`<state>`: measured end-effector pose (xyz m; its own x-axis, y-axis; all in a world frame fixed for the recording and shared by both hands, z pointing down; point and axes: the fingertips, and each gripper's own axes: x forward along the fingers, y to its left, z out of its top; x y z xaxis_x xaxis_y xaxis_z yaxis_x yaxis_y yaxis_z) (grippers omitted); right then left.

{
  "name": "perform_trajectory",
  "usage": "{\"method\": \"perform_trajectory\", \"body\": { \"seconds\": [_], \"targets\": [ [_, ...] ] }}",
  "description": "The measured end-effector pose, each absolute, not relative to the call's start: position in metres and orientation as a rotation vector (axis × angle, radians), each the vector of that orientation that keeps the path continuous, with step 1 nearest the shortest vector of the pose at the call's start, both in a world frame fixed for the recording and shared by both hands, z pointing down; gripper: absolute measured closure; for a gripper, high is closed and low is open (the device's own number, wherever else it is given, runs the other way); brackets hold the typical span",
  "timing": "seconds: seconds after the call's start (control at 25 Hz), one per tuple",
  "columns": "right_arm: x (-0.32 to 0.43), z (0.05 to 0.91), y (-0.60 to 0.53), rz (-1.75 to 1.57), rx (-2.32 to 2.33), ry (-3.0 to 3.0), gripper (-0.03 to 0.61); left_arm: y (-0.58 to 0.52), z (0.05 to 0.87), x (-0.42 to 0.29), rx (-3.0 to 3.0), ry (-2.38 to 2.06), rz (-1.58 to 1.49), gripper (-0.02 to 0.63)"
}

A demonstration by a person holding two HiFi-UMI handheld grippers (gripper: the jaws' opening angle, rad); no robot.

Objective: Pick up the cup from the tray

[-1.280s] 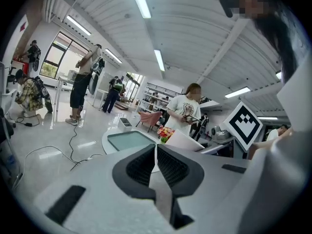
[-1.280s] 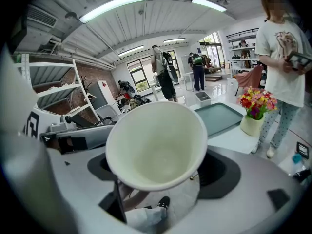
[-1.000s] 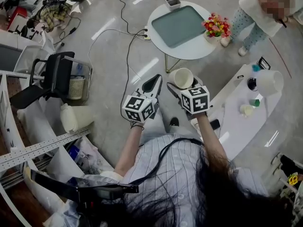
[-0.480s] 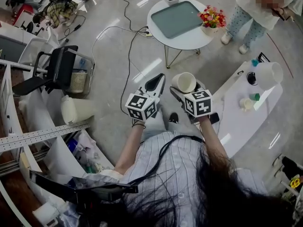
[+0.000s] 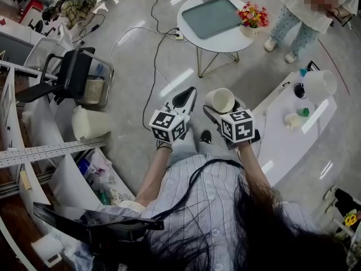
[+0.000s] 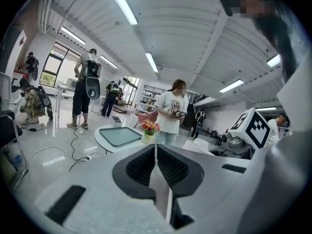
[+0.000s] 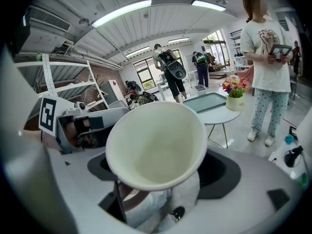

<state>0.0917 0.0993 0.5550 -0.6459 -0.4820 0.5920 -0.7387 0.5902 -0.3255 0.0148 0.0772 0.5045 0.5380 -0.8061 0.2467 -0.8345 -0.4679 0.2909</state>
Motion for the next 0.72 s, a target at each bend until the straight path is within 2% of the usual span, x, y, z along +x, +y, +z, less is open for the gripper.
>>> {"method": "perform_trajectory", "body": {
  "seconds": [0.72],
  "targets": [
    [0.105, 0.554, 0.105, 0.795, 1.004, -2.37, 0.156, 0.08, 0.503, 0.027, 2.425, -1.319, 0.121, 0.6]
  ]
}}
